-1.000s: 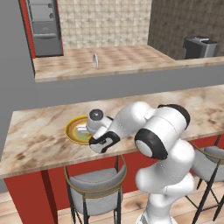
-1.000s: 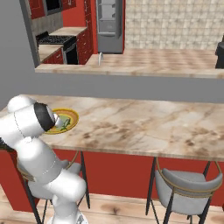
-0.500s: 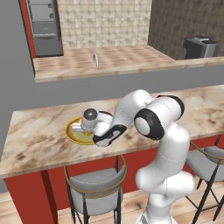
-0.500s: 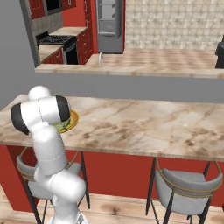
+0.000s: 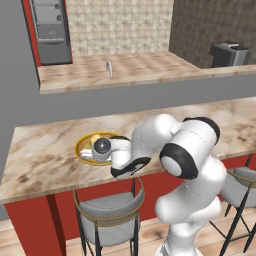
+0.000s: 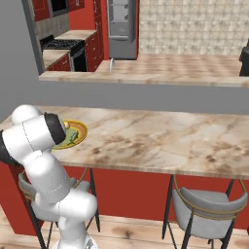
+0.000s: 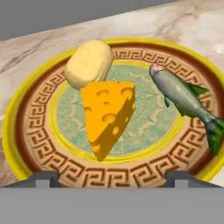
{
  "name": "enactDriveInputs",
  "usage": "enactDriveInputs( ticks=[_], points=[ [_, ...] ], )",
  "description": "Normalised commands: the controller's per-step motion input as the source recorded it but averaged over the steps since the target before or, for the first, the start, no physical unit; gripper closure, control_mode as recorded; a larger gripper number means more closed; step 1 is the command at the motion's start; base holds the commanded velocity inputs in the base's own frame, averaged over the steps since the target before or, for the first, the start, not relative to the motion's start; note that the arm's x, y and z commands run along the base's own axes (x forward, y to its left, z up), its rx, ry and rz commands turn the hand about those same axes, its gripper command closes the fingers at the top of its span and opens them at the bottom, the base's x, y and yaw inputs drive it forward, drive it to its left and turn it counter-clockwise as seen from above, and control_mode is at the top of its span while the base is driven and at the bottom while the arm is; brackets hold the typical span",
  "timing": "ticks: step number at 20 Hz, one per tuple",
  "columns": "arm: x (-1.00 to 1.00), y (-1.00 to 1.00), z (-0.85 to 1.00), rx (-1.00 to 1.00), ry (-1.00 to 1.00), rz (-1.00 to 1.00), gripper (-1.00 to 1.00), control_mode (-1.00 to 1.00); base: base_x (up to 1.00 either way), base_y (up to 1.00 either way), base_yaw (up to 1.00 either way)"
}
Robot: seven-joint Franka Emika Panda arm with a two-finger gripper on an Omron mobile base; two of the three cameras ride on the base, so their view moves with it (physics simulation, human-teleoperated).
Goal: Take the cheese, fish, and potato from the fridge and place them on the plate on the dining counter to create an appetizer plate.
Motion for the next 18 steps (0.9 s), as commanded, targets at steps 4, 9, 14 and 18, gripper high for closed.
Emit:
enactDriveInputs(
  ticks=[4, 9, 14, 18],
  points=[
    [-0.03, -0.03, 1.0, 0.0, 0.09, 0.0, -1.0, -1.0, 0.0, 0.0, 0.0],
    [0.0, -0.02, 1.0, 0.0, 0.11, 0.0, -1.0, -1.0, 0.0, 0.0, 0.0],
    [-0.2, 0.0, 1.0, -0.02, 0.15, 0.0, -1.0, -1.0, 0.0, 0.0, 0.0],
    [-0.91, -0.15, 0.85, -0.05, 0.04, -0.02, -1.0, -1.0, 0.0, 0.0, 0.0]
  ],
)
